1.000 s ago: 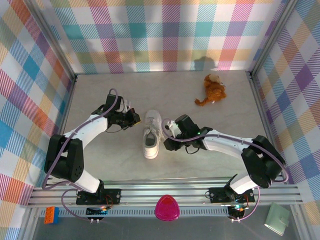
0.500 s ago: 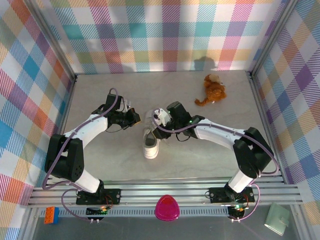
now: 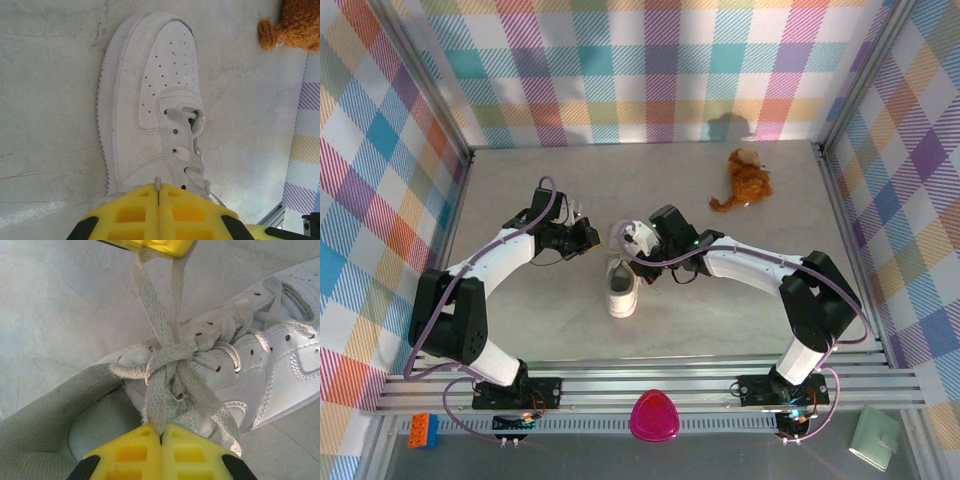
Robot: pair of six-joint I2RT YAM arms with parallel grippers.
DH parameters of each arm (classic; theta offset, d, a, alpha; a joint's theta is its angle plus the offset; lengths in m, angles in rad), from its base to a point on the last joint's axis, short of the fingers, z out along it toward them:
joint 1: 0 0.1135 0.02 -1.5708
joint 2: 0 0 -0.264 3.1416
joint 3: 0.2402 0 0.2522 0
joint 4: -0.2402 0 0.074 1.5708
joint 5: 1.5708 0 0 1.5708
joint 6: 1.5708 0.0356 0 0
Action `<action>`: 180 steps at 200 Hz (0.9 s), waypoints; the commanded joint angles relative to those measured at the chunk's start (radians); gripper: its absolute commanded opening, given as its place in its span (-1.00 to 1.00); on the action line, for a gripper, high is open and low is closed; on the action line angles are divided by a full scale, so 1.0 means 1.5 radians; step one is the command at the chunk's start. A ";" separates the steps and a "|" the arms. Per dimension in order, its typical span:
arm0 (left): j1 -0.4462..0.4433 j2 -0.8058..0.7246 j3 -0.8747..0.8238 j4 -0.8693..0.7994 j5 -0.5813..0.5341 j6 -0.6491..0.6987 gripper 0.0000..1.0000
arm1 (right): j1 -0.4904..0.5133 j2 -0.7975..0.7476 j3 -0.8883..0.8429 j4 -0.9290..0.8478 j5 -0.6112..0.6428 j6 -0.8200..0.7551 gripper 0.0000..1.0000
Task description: Tie the shoes
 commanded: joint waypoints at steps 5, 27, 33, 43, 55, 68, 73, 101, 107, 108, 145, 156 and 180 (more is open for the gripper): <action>0.013 -0.038 0.014 -0.019 -0.019 0.022 -1.00 | 0.002 -0.023 0.019 -0.063 0.040 -0.047 -1.00; 0.014 -0.055 0.010 -0.021 -0.036 0.029 -1.00 | 0.002 -0.031 0.027 -0.093 0.058 -0.063 -1.00; 0.015 -0.057 0.010 -0.021 -0.039 0.031 -1.00 | 0.002 -0.033 0.030 -0.101 0.063 -0.067 -1.00; 0.015 -0.059 0.010 -0.024 -0.041 0.033 -1.00 | 0.001 -0.035 0.034 -0.112 0.070 -0.072 -1.00; 0.016 -0.058 0.009 -0.025 -0.042 0.035 -1.00 | 0.001 -0.038 0.040 -0.127 0.074 -0.080 -1.00; 0.016 -0.059 0.006 -0.024 -0.043 0.035 -1.00 | 0.000 -0.037 0.047 -0.142 0.075 -0.091 -1.00; 0.016 -0.058 0.004 -0.024 -0.043 0.035 -1.00 | 0.000 -0.036 0.050 -0.147 0.077 -0.096 -1.00; 0.017 -0.067 -0.006 -0.026 -0.051 0.050 -1.00 | 0.000 -0.029 0.062 -0.169 0.100 -0.108 -1.00; 0.018 -0.070 -0.009 -0.028 -0.054 0.053 -1.00 | 0.000 -0.027 0.062 -0.169 0.102 -0.111 -1.00; 0.019 -0.071 -0.010 -0.028 -0.055 0.053 -1.00 | 0.000 -0.027 0.062 -0.170 0.103 -0.111 -1.00; 0.044 -0.111 -0.054 -0.003 -0.067 0.043 -1.00 | -0.002 -0.010 0.076 -0.187 0.107 -0.117 -1.00; 0.051 -0.116 -0.062 0.000 -0.063 0.043 -1.00 | -0.004 -0.002 0.080 -0.193 0.113 -0.117 -1.00; 0.068 -0.116 -0.083 0.018 -0.043 0.041 -1.00 | -0.006 0.012 0.088 -0.206 0.140 -0.111 -1.00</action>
